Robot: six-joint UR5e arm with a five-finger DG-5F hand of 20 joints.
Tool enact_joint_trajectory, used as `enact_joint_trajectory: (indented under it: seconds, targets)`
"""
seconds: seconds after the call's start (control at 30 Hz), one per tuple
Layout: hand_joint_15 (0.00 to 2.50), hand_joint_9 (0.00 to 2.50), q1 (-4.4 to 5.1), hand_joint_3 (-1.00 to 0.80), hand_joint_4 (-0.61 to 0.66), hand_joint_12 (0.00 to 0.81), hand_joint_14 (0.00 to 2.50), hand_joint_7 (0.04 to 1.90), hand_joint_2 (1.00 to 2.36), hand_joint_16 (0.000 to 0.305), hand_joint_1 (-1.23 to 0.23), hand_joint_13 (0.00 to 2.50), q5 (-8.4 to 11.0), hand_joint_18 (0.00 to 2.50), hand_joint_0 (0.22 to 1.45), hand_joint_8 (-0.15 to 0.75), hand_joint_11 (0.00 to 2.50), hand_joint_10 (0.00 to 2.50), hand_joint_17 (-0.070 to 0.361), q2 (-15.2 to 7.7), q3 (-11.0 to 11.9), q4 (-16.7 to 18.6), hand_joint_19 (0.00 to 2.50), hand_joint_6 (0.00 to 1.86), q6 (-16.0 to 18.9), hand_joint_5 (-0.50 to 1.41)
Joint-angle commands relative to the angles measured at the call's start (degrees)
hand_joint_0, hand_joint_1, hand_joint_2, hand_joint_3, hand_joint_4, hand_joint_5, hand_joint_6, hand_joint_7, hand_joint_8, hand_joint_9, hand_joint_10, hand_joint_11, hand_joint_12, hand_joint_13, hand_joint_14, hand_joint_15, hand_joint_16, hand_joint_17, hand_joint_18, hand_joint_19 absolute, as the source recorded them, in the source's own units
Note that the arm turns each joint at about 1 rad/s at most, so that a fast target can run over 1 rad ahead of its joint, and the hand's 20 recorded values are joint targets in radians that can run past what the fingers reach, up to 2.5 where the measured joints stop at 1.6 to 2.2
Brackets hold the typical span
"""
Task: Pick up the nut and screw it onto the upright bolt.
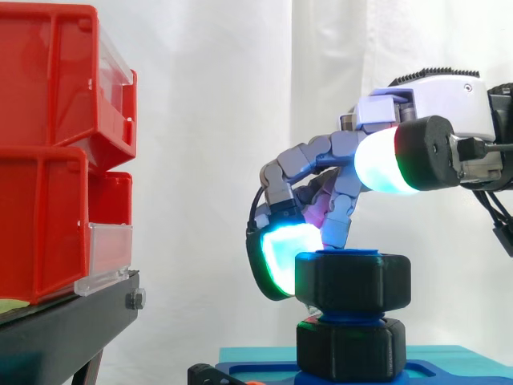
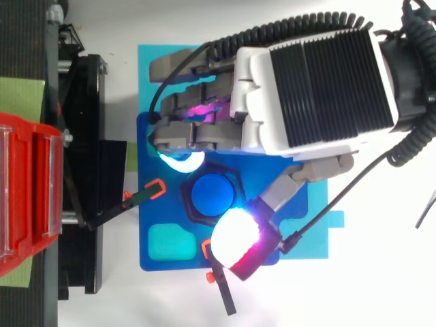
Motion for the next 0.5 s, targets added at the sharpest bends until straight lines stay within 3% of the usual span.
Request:
enact_joint_trajectory:
  seconds: [0.0,0.2,0.47]
  targets:
    - [0.0,1.21,-0.76,-0.5,0.13,0.241,0.0,1.33,1.0,0.024,-0.18,0.8,-1.04,0.45,0.52,0.291,0.0,0.0,0.054,0.0,0.0,0.1,0.0,0.59,-0.2,0.03]
    - [0.0,1.3,-1.73,-0.5,0.12,0.223,0.0,1.16,1.0,0.021,-0.19,0.87,-2.19,0.52,0.53,0.291,0.0,0.0,0.048,0.0,0.1,0.2,0.0,0.66,-0.4,0.03]
    - [0.02,1.5,-3.13,-0.5,0.1,0.191,0.0,1.08,1.0,0.017,-0.18,1.01,-3.68,0.7,0.53,0.267,0.01,0.0,0.039,0.1,1.4,-0.9,0.08,0.69,-1.5,0.05]
